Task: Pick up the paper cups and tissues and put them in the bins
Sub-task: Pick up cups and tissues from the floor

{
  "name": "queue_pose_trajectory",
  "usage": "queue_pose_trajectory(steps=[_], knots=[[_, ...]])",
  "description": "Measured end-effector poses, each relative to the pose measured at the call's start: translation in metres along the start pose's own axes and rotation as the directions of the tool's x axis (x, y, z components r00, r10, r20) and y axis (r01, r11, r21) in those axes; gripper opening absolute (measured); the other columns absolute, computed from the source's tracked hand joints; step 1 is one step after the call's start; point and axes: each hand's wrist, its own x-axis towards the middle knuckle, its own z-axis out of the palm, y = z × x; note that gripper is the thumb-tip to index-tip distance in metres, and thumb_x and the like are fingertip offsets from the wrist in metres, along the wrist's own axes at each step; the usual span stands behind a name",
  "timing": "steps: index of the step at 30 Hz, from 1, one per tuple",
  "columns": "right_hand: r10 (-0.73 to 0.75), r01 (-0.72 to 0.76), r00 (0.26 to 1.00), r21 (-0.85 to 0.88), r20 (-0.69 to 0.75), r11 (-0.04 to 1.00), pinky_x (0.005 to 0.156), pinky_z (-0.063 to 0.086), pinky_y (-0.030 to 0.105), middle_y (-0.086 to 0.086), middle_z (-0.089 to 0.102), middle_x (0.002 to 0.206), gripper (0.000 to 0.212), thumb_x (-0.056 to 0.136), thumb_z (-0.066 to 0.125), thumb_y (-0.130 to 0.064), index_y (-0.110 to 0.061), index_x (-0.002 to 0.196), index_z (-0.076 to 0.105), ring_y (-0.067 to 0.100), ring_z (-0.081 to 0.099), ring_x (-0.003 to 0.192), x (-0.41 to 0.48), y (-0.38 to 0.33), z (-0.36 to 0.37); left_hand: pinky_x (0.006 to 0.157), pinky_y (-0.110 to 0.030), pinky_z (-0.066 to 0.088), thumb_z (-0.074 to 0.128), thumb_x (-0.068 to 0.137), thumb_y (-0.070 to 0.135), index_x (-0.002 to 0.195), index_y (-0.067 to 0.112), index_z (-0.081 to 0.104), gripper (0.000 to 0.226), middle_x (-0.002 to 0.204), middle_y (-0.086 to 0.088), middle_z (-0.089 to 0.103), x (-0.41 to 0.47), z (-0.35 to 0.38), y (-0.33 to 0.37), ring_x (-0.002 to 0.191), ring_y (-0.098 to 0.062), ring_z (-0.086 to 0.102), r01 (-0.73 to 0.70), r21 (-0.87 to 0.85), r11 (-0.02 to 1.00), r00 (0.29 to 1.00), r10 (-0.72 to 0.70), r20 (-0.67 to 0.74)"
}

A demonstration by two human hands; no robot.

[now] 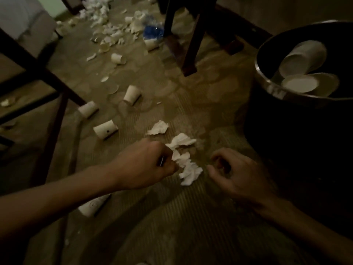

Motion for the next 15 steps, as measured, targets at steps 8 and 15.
queue_pose_trajectory(steps=[8,15], knots=[[0.181,-0.142,0.904,-0.128,0.387,0.982,0.085,0.050,0.026,-0.007,0.055,0.113,0.030,0.094,0.061,-0.024,-0.022,0.124,0.060,0.005,0.055,0.094,0.024,0.039,0.086,0.064,-0.022,0.050,0.060,0.094,0.044,0.104,0.027,0.061,0.020,0.103,0.009,0.062,0.050,0.106,-0.100,0.085,-0.006,0.058,0.118,-0.107,0.987,0.993,-0.116,0.026],[0.295,-0.199,0.853,-0.255,0.430,0.946,0.071,0.038,0.020,-0.011,0.050,0.114,0.031,0.097,0.052,-0.039,-0.033,0.127,0.057,0.006,0.052,0.099,0.054,0.050,0.118,0.111,-0.048,0.033,0.039,0.103,0.040,0.154,0.035,0.024,0.054,0.160,-0.019,0.017,0.102,0.127,-0.138,0.140,-0.039,0.031,0.046,-0.173,0.984,0.994,-0.062,-0.086]])
